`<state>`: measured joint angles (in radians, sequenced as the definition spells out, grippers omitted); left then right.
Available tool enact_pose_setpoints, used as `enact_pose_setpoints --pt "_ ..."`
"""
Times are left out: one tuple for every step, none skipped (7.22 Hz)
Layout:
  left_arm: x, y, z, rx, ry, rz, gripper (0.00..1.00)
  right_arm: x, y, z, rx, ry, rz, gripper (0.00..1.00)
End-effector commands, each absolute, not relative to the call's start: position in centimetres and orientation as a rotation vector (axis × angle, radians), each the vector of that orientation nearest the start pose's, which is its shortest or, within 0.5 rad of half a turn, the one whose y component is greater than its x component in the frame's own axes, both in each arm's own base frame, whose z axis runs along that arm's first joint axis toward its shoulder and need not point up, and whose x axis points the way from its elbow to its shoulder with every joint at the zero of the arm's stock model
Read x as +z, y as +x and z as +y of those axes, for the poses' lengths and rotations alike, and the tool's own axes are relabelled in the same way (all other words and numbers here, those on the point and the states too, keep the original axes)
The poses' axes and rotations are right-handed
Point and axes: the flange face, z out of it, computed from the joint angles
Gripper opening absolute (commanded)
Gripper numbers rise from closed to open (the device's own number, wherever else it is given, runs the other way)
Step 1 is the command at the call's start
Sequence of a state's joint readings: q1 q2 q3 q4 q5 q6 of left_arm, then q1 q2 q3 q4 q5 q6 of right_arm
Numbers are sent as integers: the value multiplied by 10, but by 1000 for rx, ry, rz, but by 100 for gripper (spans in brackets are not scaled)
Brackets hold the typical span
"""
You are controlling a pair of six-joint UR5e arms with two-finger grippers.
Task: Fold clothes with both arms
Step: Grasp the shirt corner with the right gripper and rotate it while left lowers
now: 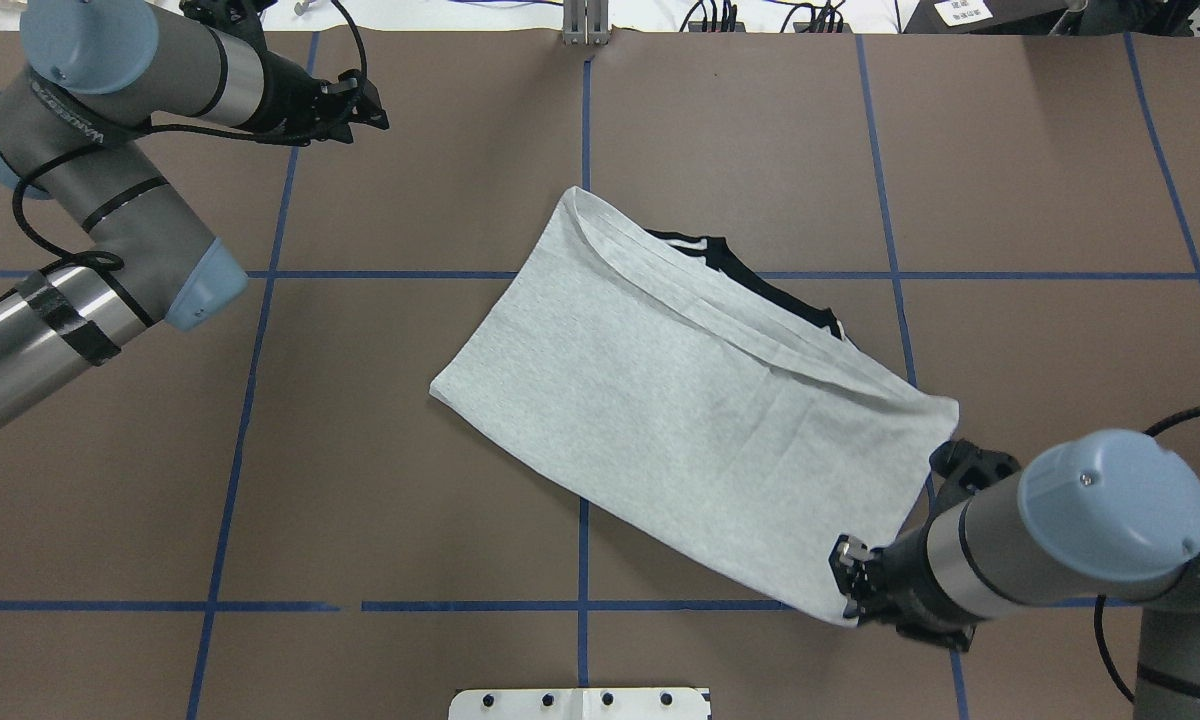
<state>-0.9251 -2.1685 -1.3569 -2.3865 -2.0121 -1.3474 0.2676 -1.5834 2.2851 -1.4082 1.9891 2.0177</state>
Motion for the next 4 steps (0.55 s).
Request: enact_pose_setpoints --pt "287 376 -587 -379 169 1292 55 307 -404 -129 355 -580 -769 0" --pt "294 384 -544 -377 106 1314 57 311 -407 -117 336 -588 -750 99" --pt "291 392 -507 -401 28 1335 61 310 -407 -123 355 -582 -759 100" --pt "295 416 -462 -413 -77 1329 66 308 -394 -163 444 -544 -793 100"
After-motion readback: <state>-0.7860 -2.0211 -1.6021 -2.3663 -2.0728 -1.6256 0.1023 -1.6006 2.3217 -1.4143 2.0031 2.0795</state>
